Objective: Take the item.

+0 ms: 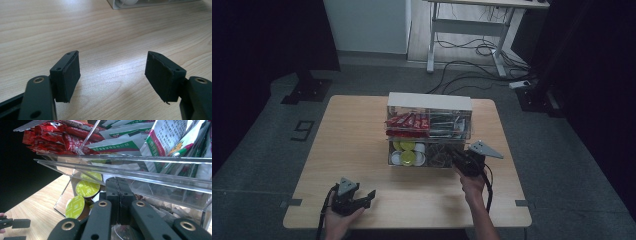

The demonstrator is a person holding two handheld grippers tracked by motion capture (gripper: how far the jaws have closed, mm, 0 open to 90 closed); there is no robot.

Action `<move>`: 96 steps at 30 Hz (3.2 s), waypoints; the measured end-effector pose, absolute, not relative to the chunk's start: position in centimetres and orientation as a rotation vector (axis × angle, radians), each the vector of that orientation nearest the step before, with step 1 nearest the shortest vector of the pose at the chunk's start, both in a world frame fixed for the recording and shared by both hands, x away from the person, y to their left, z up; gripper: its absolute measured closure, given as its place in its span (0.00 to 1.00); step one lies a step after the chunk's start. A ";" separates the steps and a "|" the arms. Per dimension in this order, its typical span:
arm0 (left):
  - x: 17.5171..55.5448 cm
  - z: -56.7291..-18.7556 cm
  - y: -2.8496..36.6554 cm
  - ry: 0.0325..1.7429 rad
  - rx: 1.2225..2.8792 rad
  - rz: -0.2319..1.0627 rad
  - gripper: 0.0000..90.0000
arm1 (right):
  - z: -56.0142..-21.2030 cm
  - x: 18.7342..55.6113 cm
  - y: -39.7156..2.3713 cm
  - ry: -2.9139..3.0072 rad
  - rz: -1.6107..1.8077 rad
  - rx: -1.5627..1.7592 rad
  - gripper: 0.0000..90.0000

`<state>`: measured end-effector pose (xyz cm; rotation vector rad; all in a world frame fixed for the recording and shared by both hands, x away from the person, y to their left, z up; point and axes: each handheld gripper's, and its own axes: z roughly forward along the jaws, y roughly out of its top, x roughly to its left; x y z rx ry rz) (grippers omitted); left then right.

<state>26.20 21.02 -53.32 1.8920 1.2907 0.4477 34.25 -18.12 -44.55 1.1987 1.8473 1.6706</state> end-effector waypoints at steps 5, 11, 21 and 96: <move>25.8 -52.4 20.5 1.277 1.877 0.461 0.31 | -44.6 34.2 -18.2 1.846 1.667 1.193 0.98; 26.1 -52.0 19.5 1.290 1.884 0.446 0.31 | -44.6 34.2 -18.3 1.843 1.676 1.197 0.98; 27.4 -50.4 17.6 1.327 1.854 0.471 0.31 | -44.8 34.6 -18.4 1.861 1.705 1.188 0.99; 32.7 -47.1 9.1 1.257 1.883 0.581 0.33 | -44.8 34.2 -19.1 1.846 1.708 1.202 0.99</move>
